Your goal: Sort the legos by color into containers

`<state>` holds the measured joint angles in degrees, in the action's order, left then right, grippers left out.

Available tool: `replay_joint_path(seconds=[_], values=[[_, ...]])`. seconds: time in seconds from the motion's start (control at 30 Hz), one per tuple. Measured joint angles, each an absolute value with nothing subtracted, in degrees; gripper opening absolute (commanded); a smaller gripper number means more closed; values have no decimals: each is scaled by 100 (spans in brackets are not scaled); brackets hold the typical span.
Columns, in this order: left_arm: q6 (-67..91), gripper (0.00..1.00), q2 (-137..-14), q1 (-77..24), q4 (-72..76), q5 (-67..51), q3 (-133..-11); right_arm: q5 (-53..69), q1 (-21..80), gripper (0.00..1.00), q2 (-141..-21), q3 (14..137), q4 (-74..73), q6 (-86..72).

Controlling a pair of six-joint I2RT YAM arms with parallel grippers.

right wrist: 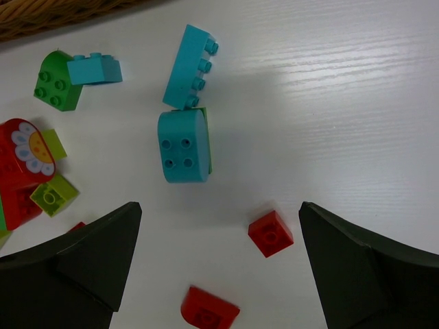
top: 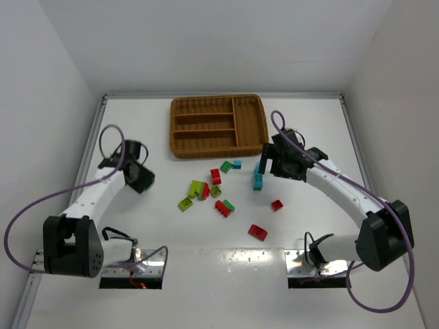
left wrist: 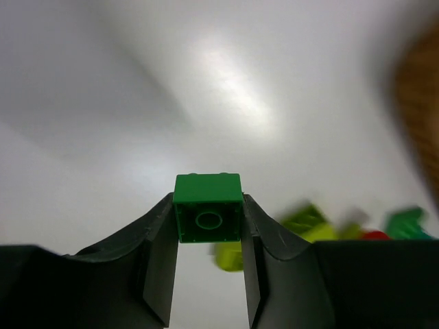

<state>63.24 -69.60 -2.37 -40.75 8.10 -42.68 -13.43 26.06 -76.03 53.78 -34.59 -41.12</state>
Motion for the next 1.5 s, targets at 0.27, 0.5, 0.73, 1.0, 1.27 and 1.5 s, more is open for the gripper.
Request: replay_joint_path(seconds=[0.27,0.5,0.73,1.0,1.27,1.5], values=[[5256,29,-8580,-1472,-3398,1009,-7583,-1391,2606,99,-7603,5378,-3503,-4106],[4397,29,-10930,-1951,-3197,1028,-9745,-1520,2606,99,-7570,5380,-3651,-4099],[3857,29,-12304,-2023,-3203,1015,-10890,-1627,2606,99,-7531,5402,-3734,-4099],[3562,29,-13100,-2051,-3096,792,-11618,-1647,2606,99,-7644,5596,-3785,-4097],[3406,30,-13364,-2145,-3109,718,-11727,-1647,2606,99,-7767,5640,-3782,-4095],[3332,92,-13513,-2145,-3129,657,-12014,-1647,2606,99,-7815,5640,-3785,-4097]])
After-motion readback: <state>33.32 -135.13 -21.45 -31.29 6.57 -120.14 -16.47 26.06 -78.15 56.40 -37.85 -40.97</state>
